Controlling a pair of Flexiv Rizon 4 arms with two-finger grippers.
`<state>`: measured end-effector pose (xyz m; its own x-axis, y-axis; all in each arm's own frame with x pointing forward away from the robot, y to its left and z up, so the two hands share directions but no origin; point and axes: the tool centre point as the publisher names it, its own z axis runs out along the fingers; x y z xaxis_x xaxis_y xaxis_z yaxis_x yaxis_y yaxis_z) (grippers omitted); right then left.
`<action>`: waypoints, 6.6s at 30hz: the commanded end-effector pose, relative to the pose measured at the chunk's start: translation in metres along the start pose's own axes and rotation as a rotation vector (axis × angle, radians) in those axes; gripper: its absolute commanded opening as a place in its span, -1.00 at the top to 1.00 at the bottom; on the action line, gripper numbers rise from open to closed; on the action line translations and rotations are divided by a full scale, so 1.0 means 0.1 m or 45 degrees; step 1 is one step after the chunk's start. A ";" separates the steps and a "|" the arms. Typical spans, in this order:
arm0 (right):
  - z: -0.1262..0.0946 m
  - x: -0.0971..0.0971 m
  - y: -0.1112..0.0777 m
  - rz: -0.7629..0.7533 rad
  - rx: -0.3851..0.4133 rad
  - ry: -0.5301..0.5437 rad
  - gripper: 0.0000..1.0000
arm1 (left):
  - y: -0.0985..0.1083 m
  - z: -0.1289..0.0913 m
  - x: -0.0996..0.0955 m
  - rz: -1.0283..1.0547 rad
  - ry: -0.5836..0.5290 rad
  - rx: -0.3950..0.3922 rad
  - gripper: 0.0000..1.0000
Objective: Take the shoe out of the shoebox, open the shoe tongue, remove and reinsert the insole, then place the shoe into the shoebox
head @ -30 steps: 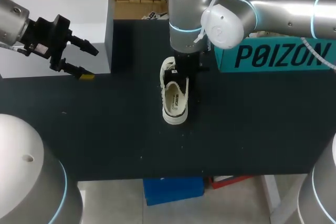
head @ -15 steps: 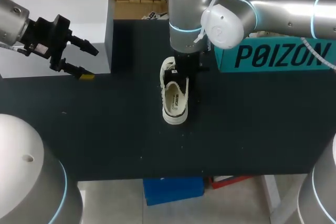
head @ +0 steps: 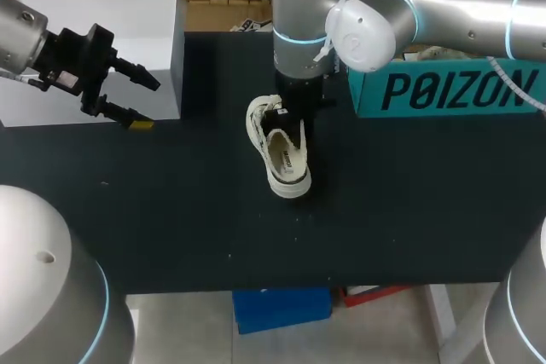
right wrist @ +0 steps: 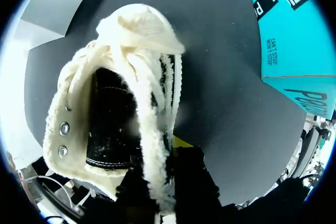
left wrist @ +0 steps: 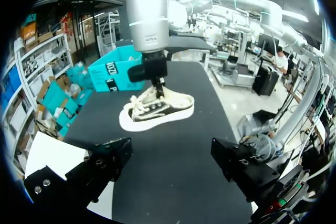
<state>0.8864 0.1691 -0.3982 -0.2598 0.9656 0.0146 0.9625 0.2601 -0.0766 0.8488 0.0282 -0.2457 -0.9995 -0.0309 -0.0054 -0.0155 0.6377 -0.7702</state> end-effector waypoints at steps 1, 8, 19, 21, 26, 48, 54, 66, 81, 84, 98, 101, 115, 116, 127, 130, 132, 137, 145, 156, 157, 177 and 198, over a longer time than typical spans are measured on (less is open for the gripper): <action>-0.47 -0.13 -0.08 -0.179 -0.037 -0.026 1.00 | 0.01 0.01 0.01 0.003 -0.006 -0.001 -1.00; -1.16 -0.37 -0.11 -0.604 -0.164 -0.165 1.00 | 0.01 0.01 0.01 0.003 -0.006 -0.001 -1.00; -2.10 -0.83 -0.17 -1.398 -0.317 -0.185 1.00 | 0.01 0.01 0.01 0.003 -0.006 -0.001 -1.00; -2.18 -0.88 -0.18 -1.476 -0.304 -0.173 1.00 | 0.01 0.01 0.01 0.003 -0.006 -0.001 -1.00; -2.18 -0.88 -0.18 -1.476 -0.304 -0.173 1.00 | 0.01 0.01 0.01 0.003 -0.006 -0.001 -1.00; -2.24 -1.21 0.02 -1.556 -0.304 -0.223 1.00 | 0.01 0.01 0.01 0.003 -0.006 -0.001 -1.00; -2.33 -1.68 0.28 -1.617 -0.286 -0.271 1.00 | 0.01 0.01 0.01 0.003 -0.006 -0.001 -1.00; -2.45 -2.59 0.80 -1.657 -0.257 -0.327 1.00 | 0.01 0.01 0.01 0.003 -0.006 -0.001 -1.00; -2.48 -2.73 0.89 -1.628 -0.275 -0.337 1.00 | 0.01 0.01 0.01 0.003 -0.006 -0.001 -1.00; -2.48 -2.73 0.89 -1.628 -0.275 -0.337 1.00 | 0.01 0.01 0.01 0.003 -0.006 -0.001 -1.00; -2.48 -2.97 1.13 -1.654 -0.262 -0.384 1.00 | 0.01 0.01 0.01 0.003 -0.006 -0.001 -1.00; -2.46 -3.12 1.24 -1.663 -0.255 -0.393 1.00 | 0.01 0.01 0.01 0.003 -0.006 -0.001 -1.00; -2.20 -3.87 1.86 -1.685 -0.240 -0.385 1.00 | 0.01 0.01 0.01 0.003 -0.006 -0.001 -1.00; -2.16 -3.93 1.89 -1.687 -0.237 -0.378 1.00 | 0.01 0.01 0.01 0.003 -0.006 -0.001 -1.00; -1.85 -4.30 2.20 -1.709 -0.207 -0.305 1.00 | 0.01 0.01 0.01 0.003 -0.006 -0.001 -1.00; -1.78 -4.31 2.27 -1.709 -0.212 -0.285 1.00 | 0.01 0.01 0.01 0.003 -0.006 -0.001 -1.00; -1.74 -4.30 2.30 -1.707 -0.217 -0.274 1.00 | 0.01 0.01 0.01 0.003 -0.006 -0.001 -1.00; -1.62 -4.25 2.35 -1.689 -0.229 -0.245 1.00 | 0.01 0.01 0.01 0.003 -0.006 -0.001 -1.00; -1.36 -4.22 2.43 -1.669 -0.234 -0.252 1.00 | 0.01 0.01 0.01 0.003 -0.006 -0.001 -1.00; -0.93 -4.15 2.45 -1.635 -0.257 -0.235 1.00 | 0.01 0.01 0.01 0.003 -0.006 -0.001 -1.00; -0.89 -4.16 2.46 -1.632 -0.256 -0.238 1.00 | 0.01 0.01 0.01 0.003 -0.006 -0.001 -1.00; -0.49 -4.22 2.53 -1.594 -0.294 -0.145 -1.00 | 0.01 0.01 0.01 0.003 -0.006 -0.001 -1.00; -1.27 -4.31 2.15 -1.569 -0.195 -0.280 -1.00 | 0.01 0.01 0.01 0.003 -0.006 -0.001 -1.00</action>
<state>1.2373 -0.1938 -0.3239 -0.9860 0.0636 -0.1541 0.0640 0.9979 0.0024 0.8487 0.0282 -0.2457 -0.9995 -0.0309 -0.0053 -0.0156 0.6377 -0.7701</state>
